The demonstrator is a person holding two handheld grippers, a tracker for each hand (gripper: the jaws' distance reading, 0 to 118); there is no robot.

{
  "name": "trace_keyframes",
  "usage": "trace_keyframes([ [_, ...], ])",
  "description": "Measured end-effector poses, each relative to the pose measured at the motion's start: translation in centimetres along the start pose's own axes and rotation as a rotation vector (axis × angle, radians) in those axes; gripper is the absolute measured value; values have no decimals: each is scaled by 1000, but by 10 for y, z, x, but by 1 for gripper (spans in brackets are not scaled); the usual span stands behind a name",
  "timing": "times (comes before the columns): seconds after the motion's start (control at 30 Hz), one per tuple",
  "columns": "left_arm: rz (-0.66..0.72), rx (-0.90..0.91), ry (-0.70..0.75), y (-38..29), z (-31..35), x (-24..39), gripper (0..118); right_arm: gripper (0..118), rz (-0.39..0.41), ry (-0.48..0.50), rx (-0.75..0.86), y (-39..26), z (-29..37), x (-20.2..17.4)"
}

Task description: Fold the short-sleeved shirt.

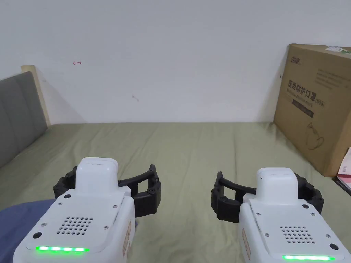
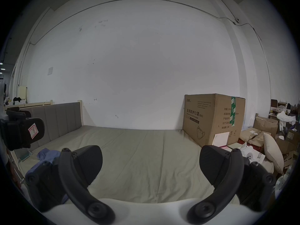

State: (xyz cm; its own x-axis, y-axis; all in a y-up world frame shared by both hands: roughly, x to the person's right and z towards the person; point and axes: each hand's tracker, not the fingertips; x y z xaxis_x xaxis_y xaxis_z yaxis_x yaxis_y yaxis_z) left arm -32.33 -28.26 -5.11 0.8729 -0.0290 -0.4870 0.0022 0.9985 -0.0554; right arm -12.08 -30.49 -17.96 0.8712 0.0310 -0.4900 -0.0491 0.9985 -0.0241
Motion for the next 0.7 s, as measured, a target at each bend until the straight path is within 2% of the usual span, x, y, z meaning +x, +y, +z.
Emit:
trace_keyframes([
  [0.23, 8, -15, -7, -1, -1, -1, 110, 117, -8, 0, -22, 0, 0, 1],
  [0.27, 26, -11, -15, -2, -1, -2, 110, 117, 25, -14, -16, 2, 0, -1],
  [0.3, 76, -7, -36, -2, 0, -5, 110, 117, 88, -47, 1, 4, 0, -6],
  [0.37, 276, 1, -106, -5, 0, -17, 110, 117, 302, -105, 71, 6, 1, -23],
  [0.47, 773, -41, -163, -33, -9, -45, 110, 117, 698, -185, 156, -1, 2, -54],
  [0.5, 918, -69, -168, -47, -13, -52, 110, 117, 812, -191, 174, -7, 3, -62],
  [0.57, 1137, -107, -166, -82, -19, -62, 110, 117, 1038, -110, 182, -26, 4, -77],
  [0.63, 1221, -181, -111, -103, -22, -64, 110, 117, 1167, -32, 157, -42, 4, -86],
  [0.67, 1197, -190, -102, -108, -23, -65, 109, 117, 1196, -4, 144, -48, 2, -89],
  [0.7, 1142, -197, -78, -105, -22, -63, 110, 117, 1184, 15, 135, -50, 1, -89],
])
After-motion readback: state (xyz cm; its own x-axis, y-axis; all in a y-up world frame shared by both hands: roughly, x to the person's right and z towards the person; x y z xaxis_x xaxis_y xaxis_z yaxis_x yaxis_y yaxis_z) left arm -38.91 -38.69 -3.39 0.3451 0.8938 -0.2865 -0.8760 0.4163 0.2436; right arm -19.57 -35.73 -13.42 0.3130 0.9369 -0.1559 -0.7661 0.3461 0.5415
